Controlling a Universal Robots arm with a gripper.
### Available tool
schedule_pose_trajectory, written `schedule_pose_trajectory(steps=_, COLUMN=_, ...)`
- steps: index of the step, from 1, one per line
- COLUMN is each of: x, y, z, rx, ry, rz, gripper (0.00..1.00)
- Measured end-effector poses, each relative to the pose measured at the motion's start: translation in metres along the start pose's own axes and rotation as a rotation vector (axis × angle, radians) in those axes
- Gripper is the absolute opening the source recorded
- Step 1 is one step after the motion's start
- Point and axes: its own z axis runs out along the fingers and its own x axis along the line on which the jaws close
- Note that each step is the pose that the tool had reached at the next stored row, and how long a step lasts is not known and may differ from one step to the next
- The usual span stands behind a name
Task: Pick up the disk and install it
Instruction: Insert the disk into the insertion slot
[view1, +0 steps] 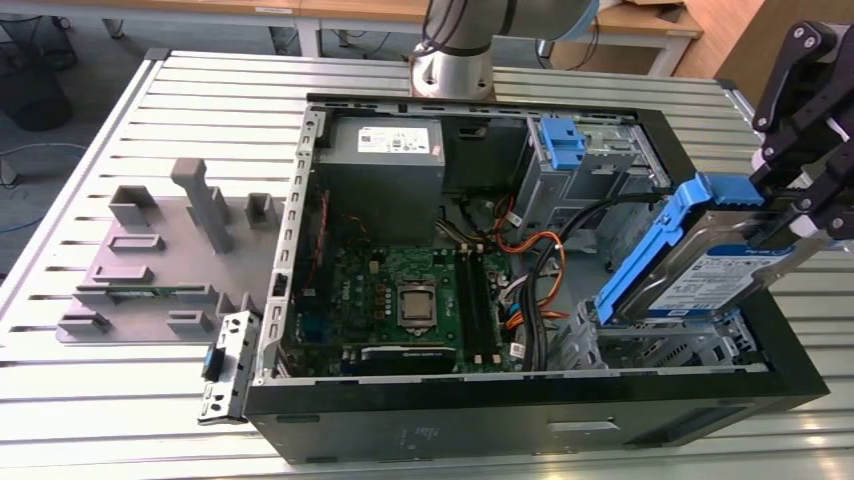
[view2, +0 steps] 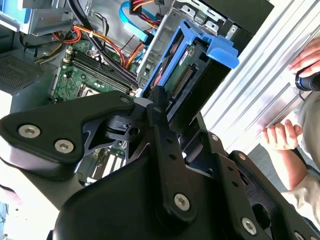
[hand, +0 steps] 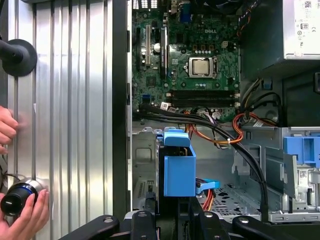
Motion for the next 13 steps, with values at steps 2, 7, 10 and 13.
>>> schedule_pose_trajectory(steps=2, x=-0.0019, y=-0.0005, z=0.0013, rx=0.0000, ry=0.0001, rz=0.000, gripper=0.35)
schedule_pose_trajectory(steps=7, x=-0.0062, y=-0.0011, z=0.0054, rx=0.0000, ry=-0.0001, rz=0.000, gripper=0.35)
schedule_pose_trajectory(steps=10, x=-0.0076, y=-0.0015, z=0.0076, rx=0.0000, ry=-0.0001, rz=0.000, gripper=0.35)
schedule_pose_trajectory(steps=13, x=-0.0078, y=-0.0016, z=0.0080, rx=0.0000, ry=-0.0002, rz=0.000, gripper=0.35)
